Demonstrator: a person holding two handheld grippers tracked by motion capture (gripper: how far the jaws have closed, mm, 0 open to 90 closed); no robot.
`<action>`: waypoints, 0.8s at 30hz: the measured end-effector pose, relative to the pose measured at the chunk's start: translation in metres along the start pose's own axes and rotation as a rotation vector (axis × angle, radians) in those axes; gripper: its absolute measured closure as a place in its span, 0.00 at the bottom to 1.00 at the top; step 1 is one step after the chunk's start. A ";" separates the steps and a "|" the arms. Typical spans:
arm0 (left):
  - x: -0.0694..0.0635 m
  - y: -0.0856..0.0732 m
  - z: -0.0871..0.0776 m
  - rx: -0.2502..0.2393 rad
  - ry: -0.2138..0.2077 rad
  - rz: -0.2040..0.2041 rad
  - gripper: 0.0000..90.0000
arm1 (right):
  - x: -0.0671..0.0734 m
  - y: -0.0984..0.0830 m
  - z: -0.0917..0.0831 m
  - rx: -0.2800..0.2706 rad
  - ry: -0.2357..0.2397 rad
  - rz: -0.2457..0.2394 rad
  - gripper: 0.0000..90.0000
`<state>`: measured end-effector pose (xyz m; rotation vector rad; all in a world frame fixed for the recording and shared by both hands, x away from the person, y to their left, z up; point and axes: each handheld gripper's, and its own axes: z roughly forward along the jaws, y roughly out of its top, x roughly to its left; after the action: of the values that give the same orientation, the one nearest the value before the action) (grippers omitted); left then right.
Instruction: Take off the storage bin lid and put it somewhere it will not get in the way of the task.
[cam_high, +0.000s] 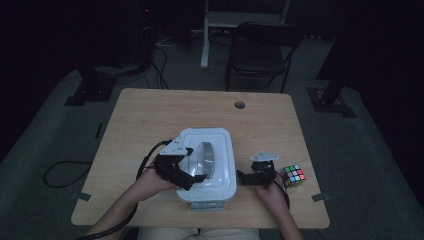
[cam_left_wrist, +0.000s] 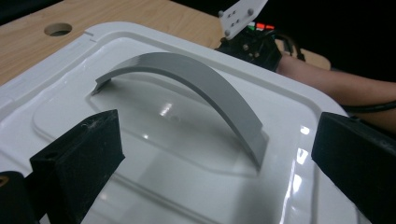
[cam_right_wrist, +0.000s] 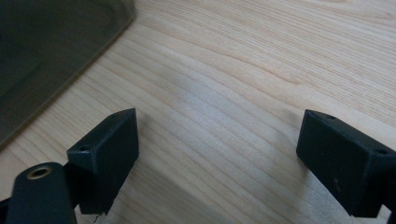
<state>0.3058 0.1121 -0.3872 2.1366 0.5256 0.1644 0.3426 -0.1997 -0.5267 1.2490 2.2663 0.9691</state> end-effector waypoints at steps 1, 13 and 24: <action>-0.001 0.002 0.002 0.006 0.007 0.003 0.03 | 0.000 0.000 0.000 0.001 0.000 0.000 0.14; -0.008 0.017 0.020 0.059 0.003 0.033 0.06 | 0.000 0.000 0.000 0.000 0.000 0.001 0.14; -0.008 0.019 0.029 0.070 0.001 0.009 0.17 | 0.000 0.000 0.000 0.000 0.000 0.001 0.14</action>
<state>0.3133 0.0769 -0.3878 2.2076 0.5292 0.1545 0.3425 -0.1997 -0.5267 1.2495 2.2662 0.9699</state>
